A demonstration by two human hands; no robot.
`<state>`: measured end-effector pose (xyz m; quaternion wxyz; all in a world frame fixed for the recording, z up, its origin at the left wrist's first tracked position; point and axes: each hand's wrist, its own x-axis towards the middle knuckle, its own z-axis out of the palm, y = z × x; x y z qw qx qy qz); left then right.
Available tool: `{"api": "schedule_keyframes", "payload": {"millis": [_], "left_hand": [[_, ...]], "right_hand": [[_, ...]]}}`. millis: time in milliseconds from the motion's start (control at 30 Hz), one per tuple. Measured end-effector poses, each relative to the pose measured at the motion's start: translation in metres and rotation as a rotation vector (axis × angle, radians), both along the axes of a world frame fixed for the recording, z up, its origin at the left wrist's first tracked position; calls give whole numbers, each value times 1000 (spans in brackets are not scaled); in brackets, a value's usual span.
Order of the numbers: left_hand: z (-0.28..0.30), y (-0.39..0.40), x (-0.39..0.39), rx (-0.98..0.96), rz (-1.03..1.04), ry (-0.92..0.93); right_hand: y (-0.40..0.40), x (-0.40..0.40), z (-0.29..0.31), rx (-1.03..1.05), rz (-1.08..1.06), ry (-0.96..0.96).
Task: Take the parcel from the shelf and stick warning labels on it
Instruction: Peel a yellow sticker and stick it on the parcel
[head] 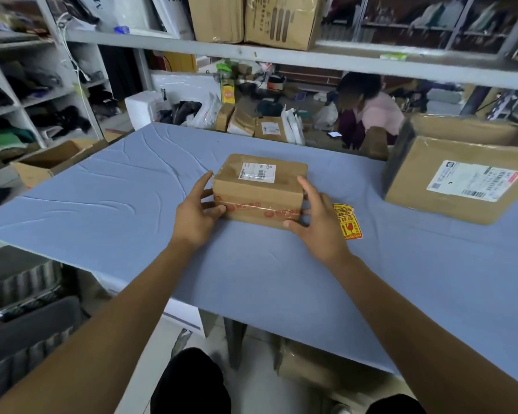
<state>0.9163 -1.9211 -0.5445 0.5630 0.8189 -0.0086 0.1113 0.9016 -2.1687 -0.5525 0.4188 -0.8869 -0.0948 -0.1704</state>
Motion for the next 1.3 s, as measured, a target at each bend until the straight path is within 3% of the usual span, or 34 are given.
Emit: {"api": "schedule_keyframes", "payload": {"millis": [167,233,433,667,967,1033,1167,1233,1300], "left_hand": [[-5,-29,-47,89,263,-91],[-3,-47,-60,185,209,-130],[0,-137,-60,354,-270,-114],[-21,-203,-20,506,-217,-196],[-25,-200,-20,340,-196,-212],[-24,-198,-24,293,-189,-203],[-18,-187,-39,-67,-171,-92],[-20,-171,-46,-280,-210,-49],[-20,-154,-54,-335,-251,-58]], "right_hand": [[-30,-30,2,-69,-95,-44],[-47,-38,8,-46,-173,-28],[-86,-41,0,10,-374,141],[-86,-17,-4,-43,-476,287],[-93,-22,-9,40,-490,166],[-93,-31,-6,136,-465,93],[-79,-56,0,418,-247,114],[-62,-65,0,415,-126,146],[-46,-70,0,347,-65,170]]}}
